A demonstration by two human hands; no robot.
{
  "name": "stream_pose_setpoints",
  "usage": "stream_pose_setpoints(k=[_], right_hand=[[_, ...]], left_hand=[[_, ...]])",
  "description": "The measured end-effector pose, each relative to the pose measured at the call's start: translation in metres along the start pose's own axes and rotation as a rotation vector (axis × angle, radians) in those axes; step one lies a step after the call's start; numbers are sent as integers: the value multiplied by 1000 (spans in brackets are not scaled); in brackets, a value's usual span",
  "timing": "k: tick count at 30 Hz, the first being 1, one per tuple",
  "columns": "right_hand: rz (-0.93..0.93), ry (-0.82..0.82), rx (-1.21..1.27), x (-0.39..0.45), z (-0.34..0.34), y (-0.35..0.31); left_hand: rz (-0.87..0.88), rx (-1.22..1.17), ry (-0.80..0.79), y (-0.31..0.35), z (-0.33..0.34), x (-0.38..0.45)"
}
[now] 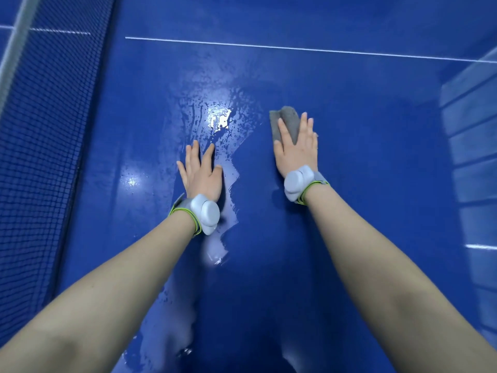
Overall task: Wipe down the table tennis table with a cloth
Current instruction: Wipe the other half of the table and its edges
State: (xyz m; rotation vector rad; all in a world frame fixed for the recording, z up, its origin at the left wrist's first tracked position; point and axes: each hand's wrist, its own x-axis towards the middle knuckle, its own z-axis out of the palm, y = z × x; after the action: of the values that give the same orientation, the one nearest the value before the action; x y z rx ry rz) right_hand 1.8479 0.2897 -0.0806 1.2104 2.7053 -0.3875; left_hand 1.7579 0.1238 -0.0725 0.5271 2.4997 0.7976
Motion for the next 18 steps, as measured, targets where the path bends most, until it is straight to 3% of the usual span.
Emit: stream_pose_setpoints(k=[2,7,10,15,18], right_hand=[[15,7,-32,3,3,-12],[-381,-27,-108,-11,6,-30],[-465,-38,-148,4,-2,-17],[-65,7,-93,49,-12,1],[53,-1,-43,61,-10,-14]], left_hand=[[7,13,-3,1,1,5],[35,54,-30,5,1,17],[49,63,-49,8,-1,24],[62,63,-52,10,-1,30],[68,95,-46,11,-1,38]])
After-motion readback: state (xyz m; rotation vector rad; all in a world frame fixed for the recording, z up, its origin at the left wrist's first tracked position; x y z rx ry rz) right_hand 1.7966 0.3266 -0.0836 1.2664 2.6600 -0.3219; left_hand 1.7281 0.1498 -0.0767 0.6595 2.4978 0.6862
